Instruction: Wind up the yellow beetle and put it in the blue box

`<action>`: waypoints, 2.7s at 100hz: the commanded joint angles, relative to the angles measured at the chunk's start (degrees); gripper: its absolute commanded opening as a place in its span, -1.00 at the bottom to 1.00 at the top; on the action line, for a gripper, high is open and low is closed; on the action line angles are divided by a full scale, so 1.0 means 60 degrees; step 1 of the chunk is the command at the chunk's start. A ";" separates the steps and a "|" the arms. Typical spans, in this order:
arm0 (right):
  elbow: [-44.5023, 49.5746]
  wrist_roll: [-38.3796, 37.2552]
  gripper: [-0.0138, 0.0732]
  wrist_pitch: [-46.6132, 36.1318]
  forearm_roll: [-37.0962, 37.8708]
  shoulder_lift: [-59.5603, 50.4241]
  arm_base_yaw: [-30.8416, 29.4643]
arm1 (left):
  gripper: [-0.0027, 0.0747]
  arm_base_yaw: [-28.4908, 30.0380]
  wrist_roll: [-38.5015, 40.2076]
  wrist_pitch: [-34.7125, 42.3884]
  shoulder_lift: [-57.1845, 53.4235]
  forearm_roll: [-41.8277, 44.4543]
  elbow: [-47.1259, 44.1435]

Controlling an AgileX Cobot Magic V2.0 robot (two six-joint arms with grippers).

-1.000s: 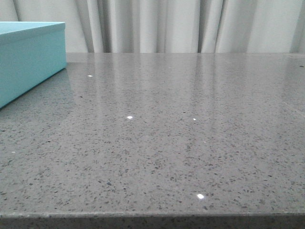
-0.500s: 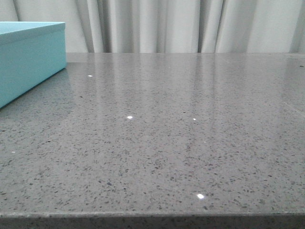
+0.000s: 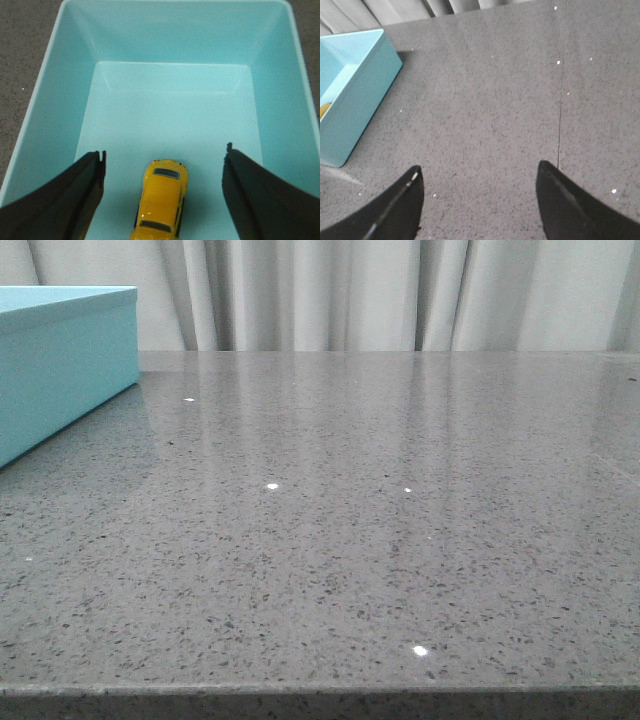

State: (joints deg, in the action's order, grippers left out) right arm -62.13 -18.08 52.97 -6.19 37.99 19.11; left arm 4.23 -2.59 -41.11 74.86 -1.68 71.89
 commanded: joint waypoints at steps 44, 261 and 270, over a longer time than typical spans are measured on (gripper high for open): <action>0.1595 0.0142 -0.83 -0.2053 0.0365 -0.1274 0.0004 | -0.77 -0.1521 -0.0296 0.1504 -0.3883 -0.0840 -0.2274; 0.5702 0.0142 -0.84 -0.5103 0.2807 -0.6000 0.0004 | -0.98 -0.2650 -0.0226 0.4277 -0.9827 -0.0321 -0.8835; 0.5702 0.0142 -0.84 -0.5103 0.2807 -0.6000 0.0004 | -0.98 -0.2597 0.0290 0.5070 -1.0199 0.0182 -0.9521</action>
State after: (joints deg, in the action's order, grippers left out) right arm -26.57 -17.92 27.10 9.48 1.17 19.11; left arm -11.25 -3.77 -19.10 14.95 -3.18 16.37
